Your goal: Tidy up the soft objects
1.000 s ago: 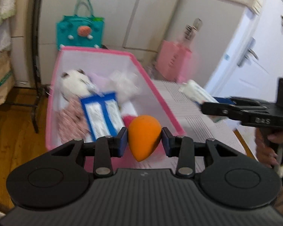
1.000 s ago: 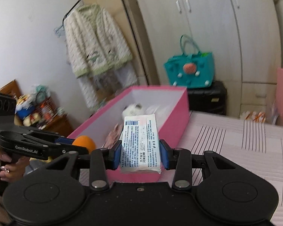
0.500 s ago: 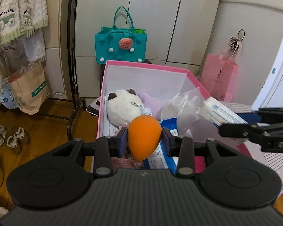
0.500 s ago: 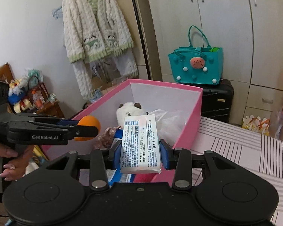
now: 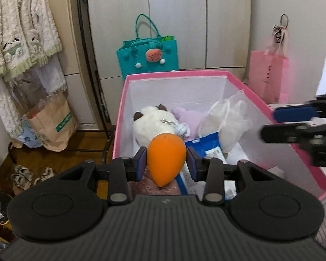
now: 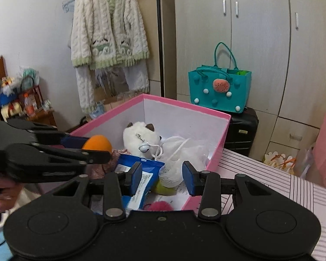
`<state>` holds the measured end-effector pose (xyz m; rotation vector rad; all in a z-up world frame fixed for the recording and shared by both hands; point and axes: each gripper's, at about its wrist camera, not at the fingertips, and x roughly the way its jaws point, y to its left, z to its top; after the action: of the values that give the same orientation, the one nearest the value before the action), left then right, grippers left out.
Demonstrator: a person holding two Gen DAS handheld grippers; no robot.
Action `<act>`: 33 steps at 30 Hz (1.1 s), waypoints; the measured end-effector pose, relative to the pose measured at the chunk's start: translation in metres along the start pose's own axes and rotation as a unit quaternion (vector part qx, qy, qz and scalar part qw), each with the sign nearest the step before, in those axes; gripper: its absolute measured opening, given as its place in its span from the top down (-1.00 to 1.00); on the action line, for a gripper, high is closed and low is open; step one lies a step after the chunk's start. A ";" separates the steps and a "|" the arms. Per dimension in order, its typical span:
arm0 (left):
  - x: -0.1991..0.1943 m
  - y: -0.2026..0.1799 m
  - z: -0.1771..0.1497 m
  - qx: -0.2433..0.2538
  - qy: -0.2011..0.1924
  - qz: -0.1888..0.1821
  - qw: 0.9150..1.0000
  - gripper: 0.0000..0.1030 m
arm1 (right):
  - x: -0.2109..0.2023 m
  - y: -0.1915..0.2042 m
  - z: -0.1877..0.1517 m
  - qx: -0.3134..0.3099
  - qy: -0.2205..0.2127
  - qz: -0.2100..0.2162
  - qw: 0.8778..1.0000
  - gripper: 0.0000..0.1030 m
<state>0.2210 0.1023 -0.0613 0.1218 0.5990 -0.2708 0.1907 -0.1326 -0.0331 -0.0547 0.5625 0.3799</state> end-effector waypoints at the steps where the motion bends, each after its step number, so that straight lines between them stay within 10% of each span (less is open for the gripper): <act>1: 0.000 0.000 0.000 -0.002 0.001 0.001 1.000 0.24 | -0.005 -0.002 -0.001 0.007 -0.003 0.005 1.000 0.09; 6: -0.008 -0.004 0.002 -0.003 -0.011 0.008 1.000 -0.11 | -0.019 -0.007 -0.009 0.039 -0.003 0.023 0.999 -0.10; 19: -0.039 0.009 0.002 -0.084 0.025 -0.067 0.994 -0.23 | -0.032 -0.013 -0.015 0.047 0.007 0.009 0.999 -0.36; 26: -0.070 -0.022 -0.003 -0.004 0.016 -0.011 1.000 -0.57 | -0.051 -0.003 -0.019 0.019 0.026 0.017 0.999 -0.68; 33: -0.123 -0.033 -0.014 -0.004 -0.030 -0.017 0.999 -0.75 | -0.091 -0.002 -0.026 0.023 0.034 -0.102 0.994 -0.98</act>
<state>0.1066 0.1001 -0.0033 0.0947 0.5433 -0.3039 0.1068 -0.1689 -0.0072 -0.0810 0.6262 0.1673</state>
